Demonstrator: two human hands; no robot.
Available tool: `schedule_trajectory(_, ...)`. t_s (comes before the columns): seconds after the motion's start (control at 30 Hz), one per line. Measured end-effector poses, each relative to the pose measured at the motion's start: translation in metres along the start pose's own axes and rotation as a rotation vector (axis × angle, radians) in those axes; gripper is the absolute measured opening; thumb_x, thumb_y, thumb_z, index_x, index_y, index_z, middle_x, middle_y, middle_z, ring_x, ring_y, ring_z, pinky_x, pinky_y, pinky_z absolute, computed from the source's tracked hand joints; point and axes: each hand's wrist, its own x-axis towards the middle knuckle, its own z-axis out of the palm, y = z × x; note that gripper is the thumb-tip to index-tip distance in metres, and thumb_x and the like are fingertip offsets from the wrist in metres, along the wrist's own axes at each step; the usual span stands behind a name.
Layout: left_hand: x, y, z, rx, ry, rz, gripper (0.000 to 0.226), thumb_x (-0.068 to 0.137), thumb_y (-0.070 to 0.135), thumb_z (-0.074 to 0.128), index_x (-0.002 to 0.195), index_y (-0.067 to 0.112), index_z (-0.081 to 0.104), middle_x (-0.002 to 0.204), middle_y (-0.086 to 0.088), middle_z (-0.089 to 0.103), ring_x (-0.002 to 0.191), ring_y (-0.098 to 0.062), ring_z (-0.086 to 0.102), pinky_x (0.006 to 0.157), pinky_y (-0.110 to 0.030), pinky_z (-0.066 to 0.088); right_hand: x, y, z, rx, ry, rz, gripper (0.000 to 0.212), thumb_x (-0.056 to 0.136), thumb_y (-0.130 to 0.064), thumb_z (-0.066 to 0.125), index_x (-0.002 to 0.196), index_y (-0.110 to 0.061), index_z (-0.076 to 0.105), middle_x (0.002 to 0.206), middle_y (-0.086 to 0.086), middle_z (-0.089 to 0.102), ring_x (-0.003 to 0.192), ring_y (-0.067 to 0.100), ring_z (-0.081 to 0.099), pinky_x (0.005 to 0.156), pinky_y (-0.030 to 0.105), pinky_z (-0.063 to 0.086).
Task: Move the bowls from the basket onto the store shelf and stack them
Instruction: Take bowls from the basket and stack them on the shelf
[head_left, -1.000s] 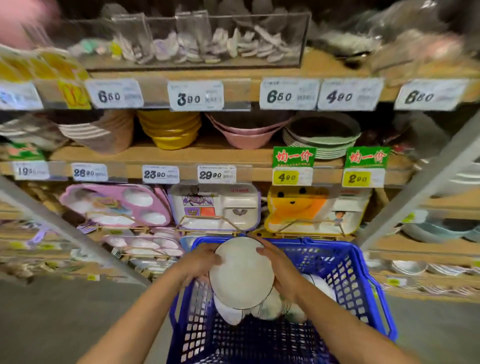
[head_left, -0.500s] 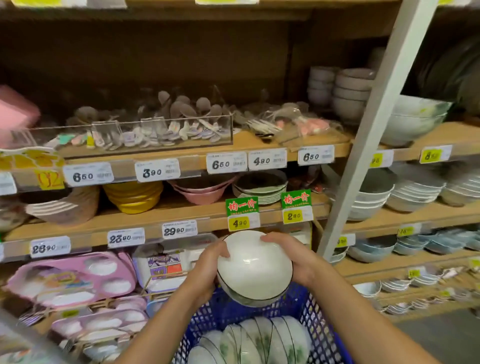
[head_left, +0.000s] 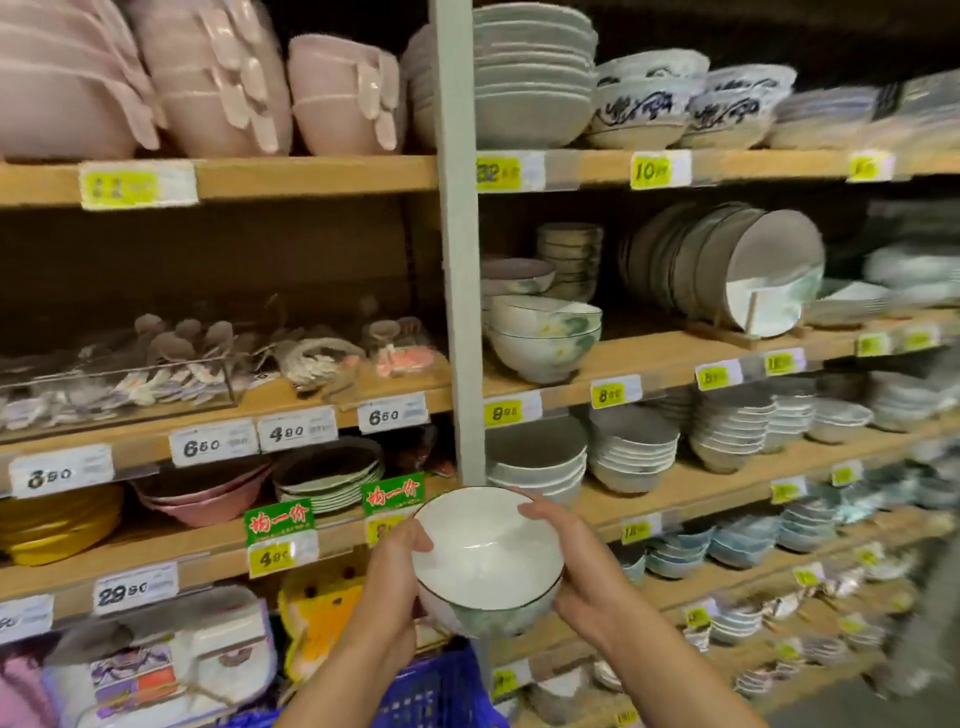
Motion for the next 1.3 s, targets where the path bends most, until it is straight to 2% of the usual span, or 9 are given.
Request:
schedule_trajectory(0.13, -0.013, 0.0, 0.072, -0.059, -0.062, -0.034, 0.022, 0.072, 0.016, 0.046, 0.085, 0.01, 0.064, 0.053, -0.003, 0.067, 0.041, -0.02, 0.058, 0.031, -0.018, 0.036, -0.009, -0.042, -0.058, 0.03, 0.036, -0.029, 0.026, 0.083, -0.014, 0.055, 0.097, -0.018, 0.076, 0.098, 0.011, 0.075, 0.086, 0.027, 0.07, 0.065, 0.029, 0.054)
schedule_trajectory(0.23, -0.011, 0.002, 0.118, -0.06, -0.029, -0.028, 0.023, 0.074, 0.011, 0.047, 0.088, 0.014, 0.065, 0.075, -0.006, 0.069, 0.068, -0.028, 0.059, 0.041, -0.022, 0.041, -0.013, -0.075, -0.092, 0.066, 0.068, -0.045, 0.029, 0.082, -0.013, 0.053, 0.1, -0.017, 0.075, 0.101, 0.011, 0.074, 0.092, 0.03, 0.068, 0.07, 0.032, 0.055)
schedule_trajectory(0.43, -0.002, 0.022, 0.195, -0.052, -0.088, -0.037, 0.022, 0.073, 0.014, 0.047, 0.086, 0.015, 0.065, 0.065, -0.006, 0.071, 0.071, -0.031, 0.06, 0.049, -0.03, 0.05, -0.005, -0.136, -0.137, 0.126, 0.11, -0.147, 0.041, 0.083, -0.006, 0.044, 0.116, -0.008, 0.067, 0.117, 0.017, 0.068, 0.114, 0.039, 0.059, 0.099, 0.048, 0.046)
schedule_trajectory(0.5, 0.005, 0.029, 0.217, -0.04, -0.135, -0.014, 0.02, 0.075, 0.014, 0.047, 0.087, 0.016, 0.064, 0.06, -0.003, 0.071, 0.071, -0.03, 0.06, 0.052, -0.031, 0.05, 0.003, -0.152, -0.152, 0.14, 0.139, -0.168, 0.041, 0.083, -0.005, 0.042, 0.113, -0.007, 0.068, 0.115, 0.018, 0.068, 0.112, 0.04, 0.059, 0.097, 0.049, 0.046)
schedule_trajectory(0.6, 0.021, 0.035, 0.248, 0.004, -0.199, 0.007, 0.026, 0.079, 0.019, 0.049, 0.099, 0.016, 0.064, 0.085, -0.01, 0.072, 0.08, -0.032, 0.063, 0.058, -0.034, 0.052, 0.019, -0.175, -0.173, 0.167, 0.183, -0.171, 0.038, 0.082, -0.005, 0.043, 0.109, -0.005, 0.07, 0.111, 0.02, 0.069, 0.107, 0.042, 0.061, 0.093, 0.05, 0.049)
schedule_trajectory(0.77, 0.054, 0.036, 0.292, -0.019, -0.24, 0.026, 0.03, 0.081, 0.023, 0.052, 0.105, 0.012, 0.065, 0.096, -0.014, 0.073, 0.098, -0.037, 0.065, 0.088, -0.048, 0.052, 0.057, -0.209, -0.204, 0.179, 0.195, -0.183, 0.037, 0.079, -0.005, 0.047, 0.107, -0.005, 0.07, 0.107, 0.02, 0.071, 0.096, 0.04, 0.064, 0.074, 0.042, 0.056)
schedule_trajectory(0.9, 0.086, 0.046, 0.324, -0.062, -0.223, 0.1, 0.016, 0.086, 0.019, 0.052, 0.09, 0.017, 0.067, 0.07, 0.001, 0.075, 0.085, -0.025, 0.067, 0.086, -0.042, 0.053, 0.094, -0.243, -0.215, 0.162, 0.143, -0.199, 0.04, 0.079, -0.003, 0.043, 0.109, -0.004, 0.069, 0.109, 0.02, 0.07, 0.093, 0.038, 0.065, 0.074, 0.04, 0.056)
schedule_trajectory(1.07, 0.127, 0.058, 0.35, -0.092, -0.175, 0.269, 0.033, 0.09, 0.024, 0.046, 0.118, 0.024, 0.062, 0.117, -0.007, 0.067, 0.11, -0.027, 0.061, 0.099, -0.051, 0.049, 0.148, -0.275, -0.218, 0.128, 0.118, -0.23, 0.039, 0.08, -0.004, 0.045, 0.109, -0.008, 0.069, 0.108, 0.019, 0.069, 0.092, 0.036, 0.064, 0.065, 0.037, 0.058)
schedule_trajectory(1.3, 0.165, 0.057, 0.365, -0.002, -0.063, 0.28, 0.058, 0.066, 0.038, 0.048, 0.121, 0.025, 0.06, 0.12, -0.006, 0.065, 0.113, -0.026, 0.059, 0.101, -0.05, 0.047, 0.211, -0.281, -0.217, 0.117, 0.071, -0.143, 0.041, 0.084, -0.003, 0.042, 0.118, -0.006, 0.063, 0.114, 0.02, 0.064, 0.099, 0.038, 0.062, 0.074, 0.041, 0.056)
